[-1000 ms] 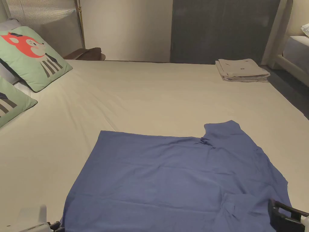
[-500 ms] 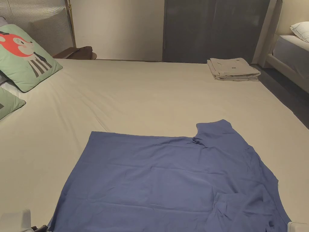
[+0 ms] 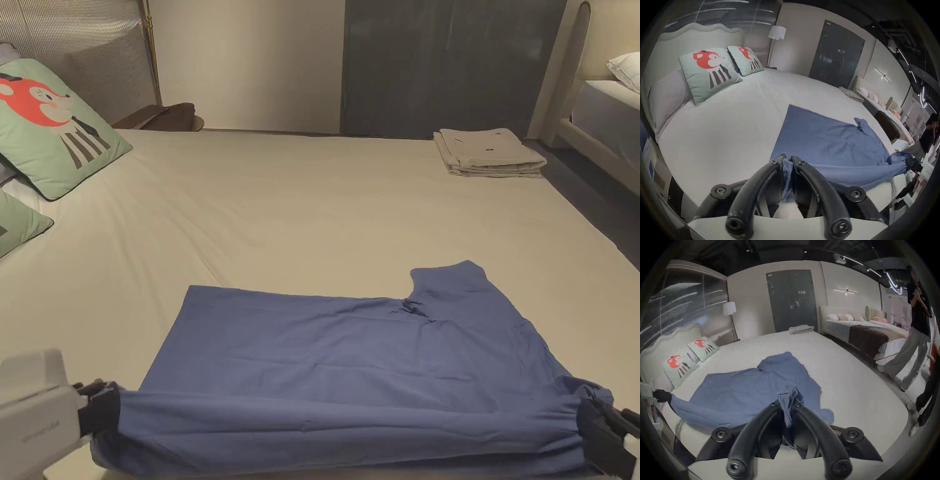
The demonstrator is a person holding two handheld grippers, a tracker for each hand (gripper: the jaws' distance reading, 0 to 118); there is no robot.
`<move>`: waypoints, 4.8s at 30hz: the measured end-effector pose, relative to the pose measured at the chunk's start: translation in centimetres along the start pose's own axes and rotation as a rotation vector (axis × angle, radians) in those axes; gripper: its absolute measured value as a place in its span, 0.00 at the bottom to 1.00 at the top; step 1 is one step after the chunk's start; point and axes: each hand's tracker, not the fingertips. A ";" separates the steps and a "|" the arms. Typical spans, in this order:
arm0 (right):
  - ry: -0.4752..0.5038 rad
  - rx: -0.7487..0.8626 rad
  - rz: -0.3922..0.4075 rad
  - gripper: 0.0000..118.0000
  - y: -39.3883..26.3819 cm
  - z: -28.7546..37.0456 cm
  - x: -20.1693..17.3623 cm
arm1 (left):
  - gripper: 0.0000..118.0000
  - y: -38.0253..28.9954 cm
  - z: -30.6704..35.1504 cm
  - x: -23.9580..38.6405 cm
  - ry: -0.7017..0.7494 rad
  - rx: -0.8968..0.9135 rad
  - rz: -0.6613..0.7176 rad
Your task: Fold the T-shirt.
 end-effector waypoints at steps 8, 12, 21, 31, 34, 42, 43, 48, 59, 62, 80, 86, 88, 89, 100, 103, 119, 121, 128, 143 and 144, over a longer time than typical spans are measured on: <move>-0.049 -0.166 -0.106 0.06 2.1 -10.6 0.3 | 0.04 3.6 -9.8 1.7 0.068 -0.059 0.022; -0.065 -0.207 -0.081 0.06 2.8 -13.1 -0.1 | 0.04 4.1 -13.2 2.1 0.101 -0.091 0.028; -0.096 -0.300 -0.041 0.06 3.0 -17.3 -0.1 | 0.04 3.9 -18.2 1.9 0.158 -0.200 0.041; -0.098 -0.150 0.034 0.70 3.8 -13.4 0.0 | 0.92 4.2 -13.9 1.7 0.118 0.004 0.000; -0.126 -0.011 0.074 0.71 4.4 -10.0 -0.3 | 0.92 4.3 -9.9 2.0 0.118 0.165 -0.036; -0.136 0.181 0.133 0.07 4.0 -5.2 -1.4 | 0.11 3.0 -3.0 3.6 0.106 0.325 -0.080; -0.142 0.205 0.138 0.07 4.2 -4.2 -2.2 | 0.11 2.7 -2.4 3.9 0.112 0.328 -0.087; -0.112 0.240 0.152 0.00 3.9 -1.3 -3.4 | 0.00 1.0 0.1 4.0 0.080 0.328 -0.110; -0.101 0.182 0.129 0.00 2.2 -0.4 -2.8 | 0.21 -1.2 -2.2 0.9 0.060 0.043 -0.134; -0.104 0.144 0.119 0.00 1.2 -0.6 -2.5 | 0.77 -2.2 -4.4 -0.6 0.043 -0.101 -0.094; -0.174 -0.108 0.058 0.91 -3.0 -4.5 1.7 | 0.02 -3.3 -8.0 -1.2 0.055 -0.192 0.036; -0.148 -0.265 -0.010 0.88 -3.3 -8.4 3.3 | 0.01 -2.5 -6.7 -0.6 0.060 -0.161 0.024; -0.127 -0.299 -0.019 0.65 -3.5 -9.6 3.4 | 0.02 -2.5 -6.7 -0.5 0.063 -0.160 0.016; -0.125 -0.317 -0.028 0.51 -3.6 -10.3 3.4 | 0.02 -2.5 -6.7 -0.5 0.066 -0.160 0.015; -0.069 -0.263 0.005 0.06 -0.7 -5.9 2.5 | 0.01 -1.7 -3.7 -0.5 0.067 -0.168 0.034; -0.061 -0.263 -0.009 0.06 0.0 -3.1 2.6 | 0.01 -2.0 -1.6 -0.2 0.059 -0.180 0.030; -0.153 -0.428 0.020 0.06 -5.2 0.5 4.0 | 0.01 -8.8 0.3 -2.7 0.106 -0.333 0.057; -0.155 -0.437 0.025 0.06 -5.7 0.1 3.9 | 0.02 -8.9 0.0 -2.7 0.107 -0.339 0.055; -0.135 -0.242 0.032 0.75 -3.4 1.8 3.2 | 0.93 -6.7 2.5 -1.1 0.047 -0.082 0.021; -0.087 0.184 0.092 0.00 3.3 1.6 -2.3 | 0.02 -1.0 4.3 5.4 0.019 0.334 -0.106; -0.074 0.172 0.091 0.00 3.3 1.4 -2.4 | 0.01 -0.9 4.1 5.3 -0.007 0.310 -0.091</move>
